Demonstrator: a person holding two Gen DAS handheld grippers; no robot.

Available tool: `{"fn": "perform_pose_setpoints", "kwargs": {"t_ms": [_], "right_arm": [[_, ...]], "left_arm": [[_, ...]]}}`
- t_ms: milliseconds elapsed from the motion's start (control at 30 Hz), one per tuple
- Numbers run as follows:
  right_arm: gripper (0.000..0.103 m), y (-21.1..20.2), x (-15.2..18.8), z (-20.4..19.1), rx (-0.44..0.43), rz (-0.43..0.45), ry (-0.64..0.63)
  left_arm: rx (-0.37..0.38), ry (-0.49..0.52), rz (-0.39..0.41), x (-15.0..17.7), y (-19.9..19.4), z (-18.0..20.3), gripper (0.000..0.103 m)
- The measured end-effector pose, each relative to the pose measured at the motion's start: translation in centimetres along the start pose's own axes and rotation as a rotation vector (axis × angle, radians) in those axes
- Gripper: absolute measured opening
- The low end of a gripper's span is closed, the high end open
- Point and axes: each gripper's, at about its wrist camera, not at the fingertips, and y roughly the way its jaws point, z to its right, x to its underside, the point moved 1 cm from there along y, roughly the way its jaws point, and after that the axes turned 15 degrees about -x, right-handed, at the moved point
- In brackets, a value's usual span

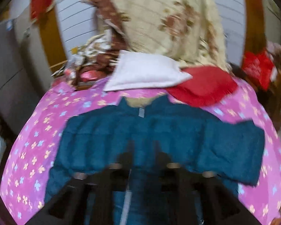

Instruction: Fold large clothes

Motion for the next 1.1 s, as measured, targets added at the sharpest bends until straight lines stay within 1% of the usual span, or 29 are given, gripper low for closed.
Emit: {"fn": "perform_pose_setpoints", "kwargs": {"t_ms": [33,67,133,167,233,267,367,433,567,733,800,833,900,967,1033,1100], "right_arm": [[0.063,-1.1,0.4,1.9,0.029,0.025,0.020],[0.066,-2.3,1.1,4.2,0.064,0.045,0.043],[0.066,-3.6,1.9,7.8,0.096,0.039,0.085],[0.066,-4.2,2.6,9.8,0.109,0.040,0.114],[0.066,-5.2,3.5,12.6,0.128,0.048,0.152],[0.066,-5.6,4.2,14.4,0.133,0.055,0.175],[0.066,-6.8,6.1,17.9,0.125,0.088,0.234],[0.066,-7.6,7.4,19.3,0.102,0.126,0.262],[0.066,-7.9,10.6,21.6,0.044,0.192,0.312],[0.066,-8.3,12.9,23.9,-0.050,0.272,0.378],[0.066,-8.7,13.5,24.7,-0.071,0.304,0.397],[0.066,-8.9,13.6,25.1,-0.073,0.316,0.409],[0.066,-9.1,13.6,25.9,-0.101,0.320,0.436],[0.066,-9.6,13.5,26.5,-0.138,0.338,0.458],[0.066,-10.0,13.3,26.8,-0.151,0.350,0.461],[0.066,-10.0,13.4,27.1,-0.154,0.353,0.463]], "left_arm": [[0.012,0.000,-0.004,-0.1,-0.2,0.2,0.080],[0.022,0.002,-0.002,-0.2,-0.4,0.4,0.080],[0.045,0.014,-0.001,-0.8,-0.8,1.2,0.080],[0.065,0.022,-0.003,-1.4,-1.0,1.9,0.080],[0.110,0.038,-0.009,-2.6,-1.2,3.4,0.080],[0.138,0.050,-0.021,-3.5,-1.1,4.5,0.080],[0.241,0.091,-0.085,-6.7,-0.5,8.6,0.080],[0.295,0.114,-0.121,-8.9,0.4,11.6,0.080],[0.381,0.142,-0.217,-13.2,4.1,19.1,0.080],[0.437,0.170,-0.341,-16.4,9.8,28.8,0.080],[0.451,0.169,-0.379,-16.9,11.7,32.7,0.080],[0.456,0.176,-0.388,-17.0,12.3,34.0,0.080],[0.461,0.203,-0.403,-16.8,13.7,37.4,0.080],[0.456,0.232,-0.425,-16.5,14.9,40.0,0.080],[0.462,0.242,-0.453,-15.8,16.1,42.0,0.080],[0.476,0.236,-0.470,-15.2,16.7,43.1,0.080]]}}
